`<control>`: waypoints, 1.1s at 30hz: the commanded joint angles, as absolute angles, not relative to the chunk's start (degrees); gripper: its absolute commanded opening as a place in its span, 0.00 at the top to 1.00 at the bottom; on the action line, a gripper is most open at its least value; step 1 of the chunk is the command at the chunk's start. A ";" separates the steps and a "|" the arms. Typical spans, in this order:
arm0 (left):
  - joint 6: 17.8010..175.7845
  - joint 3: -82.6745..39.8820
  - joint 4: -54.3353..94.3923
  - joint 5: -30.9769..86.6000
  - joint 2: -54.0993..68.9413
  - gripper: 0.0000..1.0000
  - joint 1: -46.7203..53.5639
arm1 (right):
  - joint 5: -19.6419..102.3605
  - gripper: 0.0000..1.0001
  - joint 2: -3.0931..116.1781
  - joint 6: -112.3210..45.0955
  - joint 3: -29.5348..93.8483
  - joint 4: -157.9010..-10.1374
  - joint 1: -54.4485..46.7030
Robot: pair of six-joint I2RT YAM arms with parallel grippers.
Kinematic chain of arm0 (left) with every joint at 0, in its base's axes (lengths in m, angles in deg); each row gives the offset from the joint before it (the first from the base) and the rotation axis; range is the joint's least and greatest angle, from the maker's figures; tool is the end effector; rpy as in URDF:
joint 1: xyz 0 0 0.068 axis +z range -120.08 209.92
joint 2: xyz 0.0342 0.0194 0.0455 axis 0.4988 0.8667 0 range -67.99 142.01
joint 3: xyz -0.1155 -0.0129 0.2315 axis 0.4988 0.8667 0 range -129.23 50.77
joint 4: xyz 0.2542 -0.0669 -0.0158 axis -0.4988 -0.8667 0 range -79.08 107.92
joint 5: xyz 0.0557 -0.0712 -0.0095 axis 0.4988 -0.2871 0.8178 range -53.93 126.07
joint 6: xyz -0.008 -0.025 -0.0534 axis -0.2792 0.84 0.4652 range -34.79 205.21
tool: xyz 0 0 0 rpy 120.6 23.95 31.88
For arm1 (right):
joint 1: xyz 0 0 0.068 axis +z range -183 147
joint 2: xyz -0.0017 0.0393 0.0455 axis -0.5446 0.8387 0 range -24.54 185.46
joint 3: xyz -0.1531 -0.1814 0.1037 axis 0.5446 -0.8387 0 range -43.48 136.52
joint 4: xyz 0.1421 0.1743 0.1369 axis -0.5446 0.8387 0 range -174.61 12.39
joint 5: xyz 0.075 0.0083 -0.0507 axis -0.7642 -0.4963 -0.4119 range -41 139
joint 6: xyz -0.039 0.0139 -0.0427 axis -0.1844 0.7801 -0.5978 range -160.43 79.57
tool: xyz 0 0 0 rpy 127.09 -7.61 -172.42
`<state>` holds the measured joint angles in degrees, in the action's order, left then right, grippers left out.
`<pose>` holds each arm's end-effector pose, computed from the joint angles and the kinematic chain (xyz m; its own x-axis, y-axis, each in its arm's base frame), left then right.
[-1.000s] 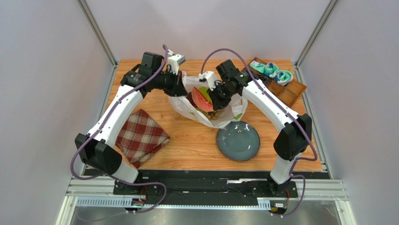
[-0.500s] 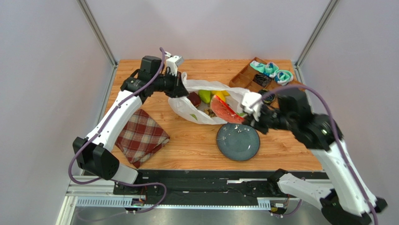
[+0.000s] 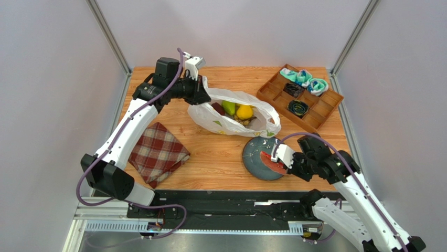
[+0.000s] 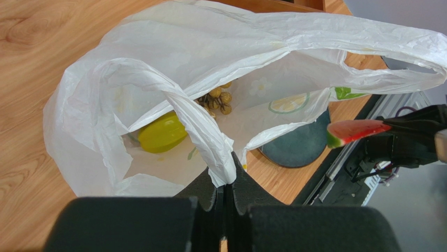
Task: Take the fake fruits out of the plastic bag
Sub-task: Place the fake fruit on the plate.
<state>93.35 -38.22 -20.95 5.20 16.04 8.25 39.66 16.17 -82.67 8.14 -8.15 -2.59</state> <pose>0.2959 -0.1417 0.3808 -0.6140 0.1133 -0.7811 0.6322 0.6631 -0.4008 0.0915 0.0619 0.2756 -0.2065 -0.8904 -0.4057 -0.9405 0.2950 -0.1687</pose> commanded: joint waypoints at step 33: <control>93.30 -32.20 -19.87 -1.11 14.02 1.00 8.48 | 31.71 0.31 30.93 -80.59 21.45 -17.94 -13.75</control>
<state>92.76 -32.73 -21.17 0.28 14.82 8.25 42.15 36.13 -80.59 9.27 -28.91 -13.60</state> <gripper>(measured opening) 0.011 0.697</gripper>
